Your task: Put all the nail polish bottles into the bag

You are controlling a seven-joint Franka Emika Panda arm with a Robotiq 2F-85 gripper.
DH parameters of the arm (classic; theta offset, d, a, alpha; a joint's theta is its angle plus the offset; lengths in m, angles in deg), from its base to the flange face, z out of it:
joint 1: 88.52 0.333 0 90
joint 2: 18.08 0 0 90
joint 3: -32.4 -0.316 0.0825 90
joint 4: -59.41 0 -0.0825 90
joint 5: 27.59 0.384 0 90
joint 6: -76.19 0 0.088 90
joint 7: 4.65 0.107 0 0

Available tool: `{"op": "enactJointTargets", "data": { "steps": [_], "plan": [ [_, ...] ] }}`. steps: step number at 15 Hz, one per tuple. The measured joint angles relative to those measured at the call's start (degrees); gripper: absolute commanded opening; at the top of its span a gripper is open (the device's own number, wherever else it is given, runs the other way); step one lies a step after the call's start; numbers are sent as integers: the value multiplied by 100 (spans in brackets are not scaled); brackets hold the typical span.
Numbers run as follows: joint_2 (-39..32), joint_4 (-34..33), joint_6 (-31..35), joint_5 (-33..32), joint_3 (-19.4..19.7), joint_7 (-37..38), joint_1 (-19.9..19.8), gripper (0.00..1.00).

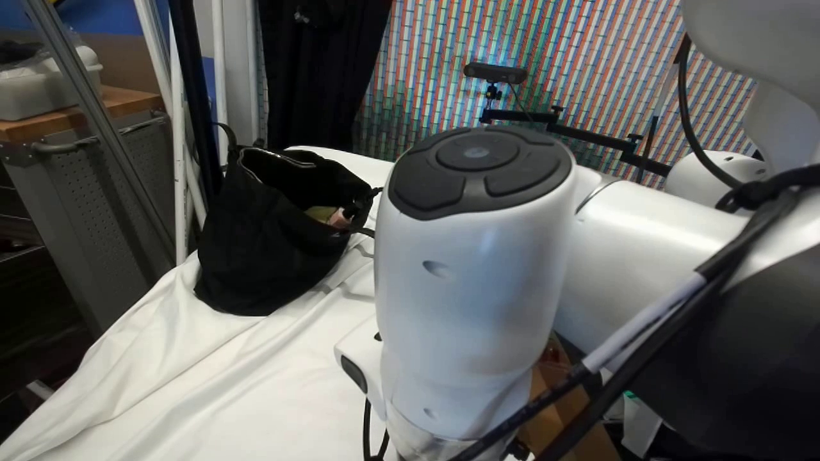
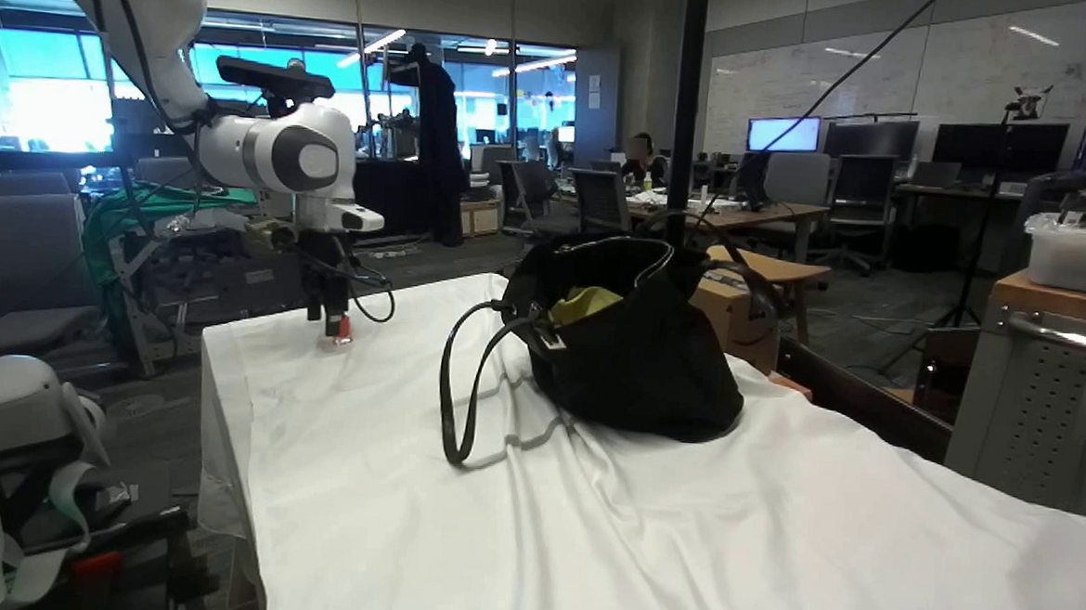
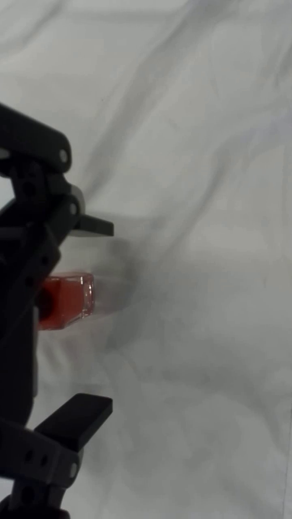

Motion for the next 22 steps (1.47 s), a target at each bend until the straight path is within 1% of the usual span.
{"op": "enactJointTargets", "data": {
  "steps": [7, 15, 22],
  "plan": [
    [-8, 0, 51, 1, 15, -116, -23, 100],
    [-77, -12, 51, 16, 37, -375, -144, 100],
    [-110, -51, 51, 194, 37, -626, -163, 100]
  ]
}}
